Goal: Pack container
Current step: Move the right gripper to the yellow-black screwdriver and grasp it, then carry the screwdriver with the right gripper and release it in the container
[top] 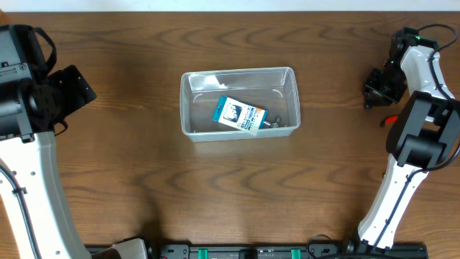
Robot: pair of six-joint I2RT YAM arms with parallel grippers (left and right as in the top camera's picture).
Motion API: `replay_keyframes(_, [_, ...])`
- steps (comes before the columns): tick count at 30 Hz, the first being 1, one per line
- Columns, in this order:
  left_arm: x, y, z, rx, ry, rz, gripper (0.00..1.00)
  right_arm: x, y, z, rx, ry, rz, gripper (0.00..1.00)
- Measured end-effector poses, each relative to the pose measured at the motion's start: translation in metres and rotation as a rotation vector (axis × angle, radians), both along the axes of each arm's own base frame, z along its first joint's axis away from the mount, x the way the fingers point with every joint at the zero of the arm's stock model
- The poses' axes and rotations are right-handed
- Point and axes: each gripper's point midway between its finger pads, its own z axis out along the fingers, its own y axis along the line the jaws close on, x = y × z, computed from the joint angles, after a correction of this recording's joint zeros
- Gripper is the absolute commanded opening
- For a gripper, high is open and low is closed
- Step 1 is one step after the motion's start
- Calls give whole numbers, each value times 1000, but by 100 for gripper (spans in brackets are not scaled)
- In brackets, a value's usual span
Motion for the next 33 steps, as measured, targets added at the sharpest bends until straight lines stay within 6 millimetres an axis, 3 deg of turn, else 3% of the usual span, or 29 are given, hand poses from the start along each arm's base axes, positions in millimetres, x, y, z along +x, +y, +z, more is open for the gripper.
replay_keyframes(17, [0,0,0,0,0,0,98,0,0,0,-2,0,-1,2])
replay_keyframes(33, [0,0,0,0,0,0,98,-8,6,1,17,33,4,1])
